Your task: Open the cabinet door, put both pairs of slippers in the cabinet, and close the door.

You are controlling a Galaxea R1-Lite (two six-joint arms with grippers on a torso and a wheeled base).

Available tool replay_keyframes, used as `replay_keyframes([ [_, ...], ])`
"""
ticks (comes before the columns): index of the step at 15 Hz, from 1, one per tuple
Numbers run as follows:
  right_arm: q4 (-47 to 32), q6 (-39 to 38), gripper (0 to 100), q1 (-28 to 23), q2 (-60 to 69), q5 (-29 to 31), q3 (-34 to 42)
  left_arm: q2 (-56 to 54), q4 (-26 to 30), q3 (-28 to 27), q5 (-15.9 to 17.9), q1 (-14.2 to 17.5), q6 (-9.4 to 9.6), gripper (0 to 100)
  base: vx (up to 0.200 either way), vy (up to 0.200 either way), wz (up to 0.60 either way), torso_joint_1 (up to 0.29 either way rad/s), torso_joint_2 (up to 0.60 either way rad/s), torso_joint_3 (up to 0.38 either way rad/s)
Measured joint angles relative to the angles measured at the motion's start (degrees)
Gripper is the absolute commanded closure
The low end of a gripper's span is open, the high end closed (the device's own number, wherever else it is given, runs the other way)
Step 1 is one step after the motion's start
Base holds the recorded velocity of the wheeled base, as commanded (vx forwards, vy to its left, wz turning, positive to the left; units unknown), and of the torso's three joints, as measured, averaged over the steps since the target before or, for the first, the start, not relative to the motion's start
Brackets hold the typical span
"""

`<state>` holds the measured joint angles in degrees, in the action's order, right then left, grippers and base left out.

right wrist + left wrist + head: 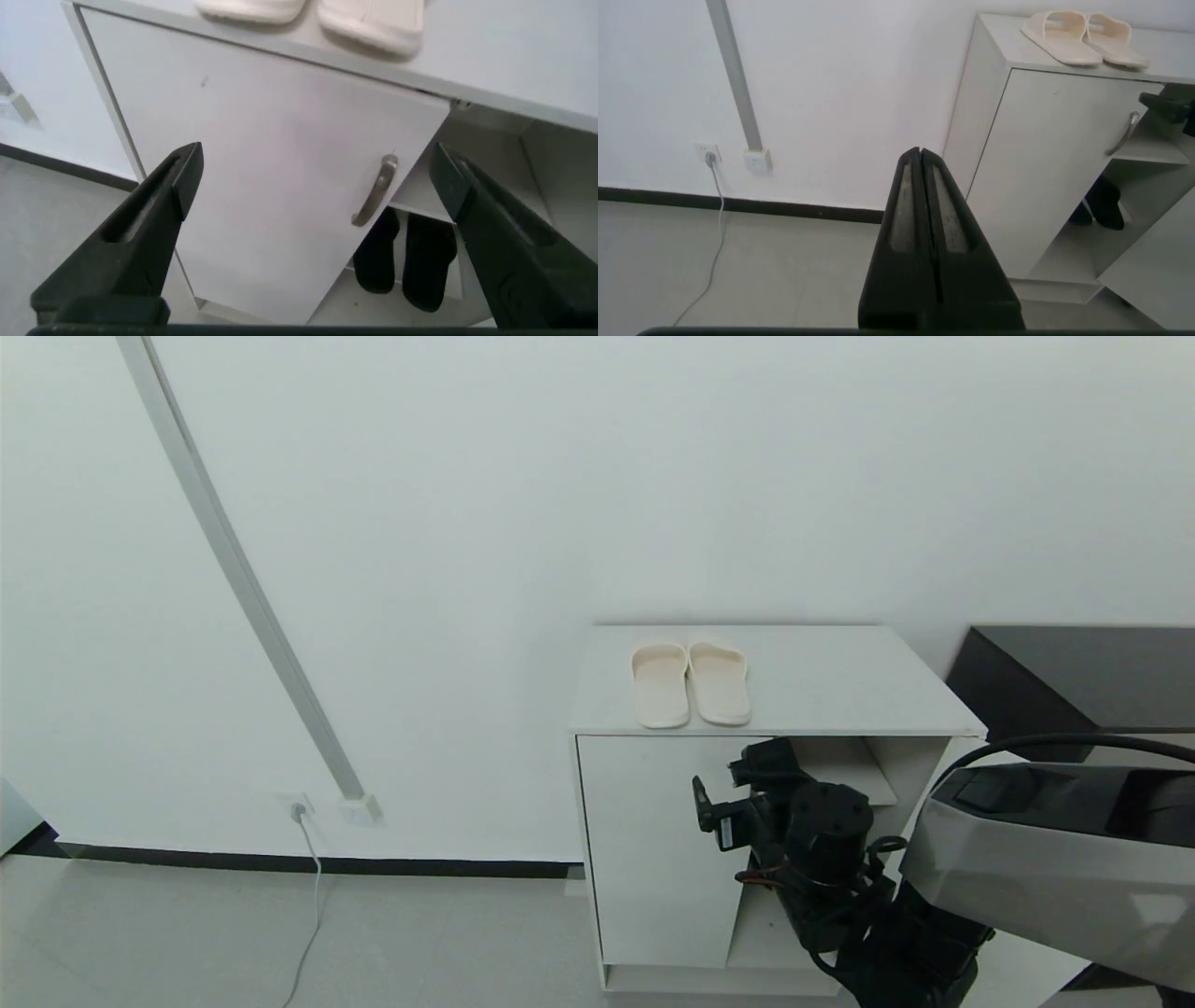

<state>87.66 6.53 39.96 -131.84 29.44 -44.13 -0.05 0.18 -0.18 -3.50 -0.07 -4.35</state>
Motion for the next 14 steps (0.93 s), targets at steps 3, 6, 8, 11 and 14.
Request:
replay_keyframes([
  [3,1.7,0.2,0,-0.1,0.0,-2.4,0.1,0.0,0.0,0.0,0.0,0.0,0.00,100,0.000,0.000,0.00,0.057,-0.11,-0.062],
  [6,2.3,1.8,0,-1.5,0.0,-4.5,-0.4,0.0,0.0,0.0,0.0,0.0,-0.02,100,0.000,0.000,0.00,0.000,0.00,0.000],
  [8,2.3,2.6,0,-2.4,0.0,-5.1,-0.9,0.0,0.0,0.0,-0.1,0.0,-0.02,100,0.000,0.000,0.00,0.000,0.00,0.000],
  [11,-0.2,3.4,0,-2.6,0.1,-5.9,-2.7,0.0,0.0,0.0,0.1,0.0,0.04,100,0.000,0.000,0.00,0.000,0.00,0.000],
  [14,-17.9,-1.1,0,-2.0,2.6,-6.0,-8.9,0.0,0.0,0.0,0.1,0.0,0.06,100,0.000,0.000,0.00,0.000,0.00,0.000],
])
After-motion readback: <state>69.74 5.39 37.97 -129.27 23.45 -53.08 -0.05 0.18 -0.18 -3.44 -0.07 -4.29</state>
